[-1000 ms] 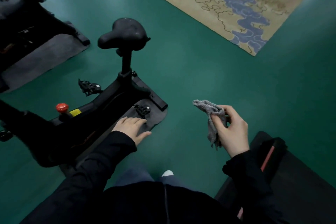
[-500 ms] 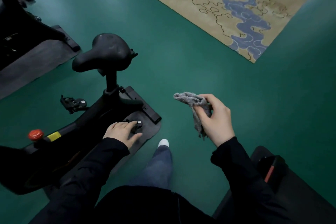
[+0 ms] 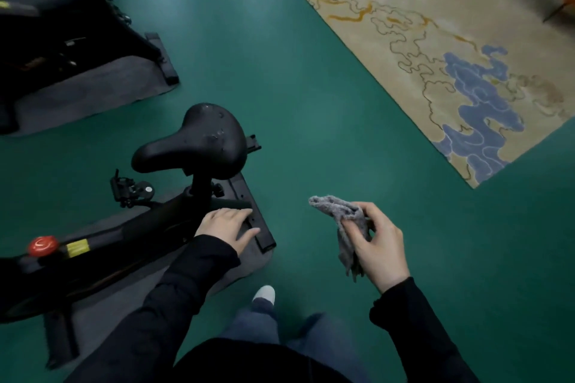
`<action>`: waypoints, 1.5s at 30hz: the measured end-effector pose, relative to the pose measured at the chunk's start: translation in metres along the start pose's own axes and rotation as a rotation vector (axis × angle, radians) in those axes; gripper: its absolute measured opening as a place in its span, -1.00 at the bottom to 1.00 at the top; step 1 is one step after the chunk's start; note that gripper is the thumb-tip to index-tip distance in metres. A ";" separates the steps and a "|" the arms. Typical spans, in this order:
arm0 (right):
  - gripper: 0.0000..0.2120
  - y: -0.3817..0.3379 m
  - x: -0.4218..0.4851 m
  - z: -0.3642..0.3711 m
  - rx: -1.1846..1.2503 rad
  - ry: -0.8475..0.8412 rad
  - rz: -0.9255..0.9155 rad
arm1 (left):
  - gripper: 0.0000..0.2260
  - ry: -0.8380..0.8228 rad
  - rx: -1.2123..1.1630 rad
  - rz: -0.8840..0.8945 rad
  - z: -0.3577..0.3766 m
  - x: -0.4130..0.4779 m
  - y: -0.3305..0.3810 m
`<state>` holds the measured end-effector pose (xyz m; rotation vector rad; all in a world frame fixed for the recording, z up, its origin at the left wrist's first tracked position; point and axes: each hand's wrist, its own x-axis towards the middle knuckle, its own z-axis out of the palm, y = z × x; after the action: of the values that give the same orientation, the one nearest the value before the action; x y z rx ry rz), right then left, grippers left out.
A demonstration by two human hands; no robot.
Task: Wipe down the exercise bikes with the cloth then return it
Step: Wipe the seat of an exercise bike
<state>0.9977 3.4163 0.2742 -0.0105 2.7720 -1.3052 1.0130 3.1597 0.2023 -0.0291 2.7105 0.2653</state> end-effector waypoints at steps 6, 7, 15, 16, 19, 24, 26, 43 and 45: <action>-0.86 -0.005 0.084 0.005 0.021 -0.125 -0.139 | -0.51 0.027 -0.065 -0.191 -0.008 0.024 -0.003; -0.85 -0.004 0.098 0.005 0.025 -0.148 -0.165 | -0.51 0.032 -0.073 -0.229 -0.009 0.029 0.000; -0.86 0.010 0.224 -0.036 0.053 -0.335 -0.377 | -0.53 0.151 -0.186 -0.500 -0.025 0.090 0.069; -0.86 0.013 0.237 -0.043 0.052 -0.353 -0.393 | -0.53 0.162 -0.207 -0.516 -0.028 0.098 0.082; -0.85 0.018 0.273 -0.061 0.076 -0.411 -0.426 | -0.54 0.210 -0.244 -0.564 -0.033 0.116 0.116; -0.87 0.026 0.315 -0.075 0.093 -0.507 -0.472 | -0.53 0.165 -0.295 -0.665 -0.033 0.130 0.148; -0.89 0.024 0.329 -0.074 0.090 -0.553 -0.496 | -0.53 0.190 -0.302 -0.729 -0.035 0.133 0.150; -0.84 -0.070 0.441 0.022 -0.009 -0.810 -0.740 | -0.54 0.243 -0.518 -0.956 -0.063 0.224 0.097; -0.83 -0.080 0.449 0.038 -0.033 -0.853 -0.749 | -0.54 0.237 -0.550 -0.985 -0.064 0.234 0.089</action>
<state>0.5505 3.3187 0.2816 -1.3527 2.0506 -0.9744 0.7683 3.2394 0.1809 -1.5516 2.3848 0.6922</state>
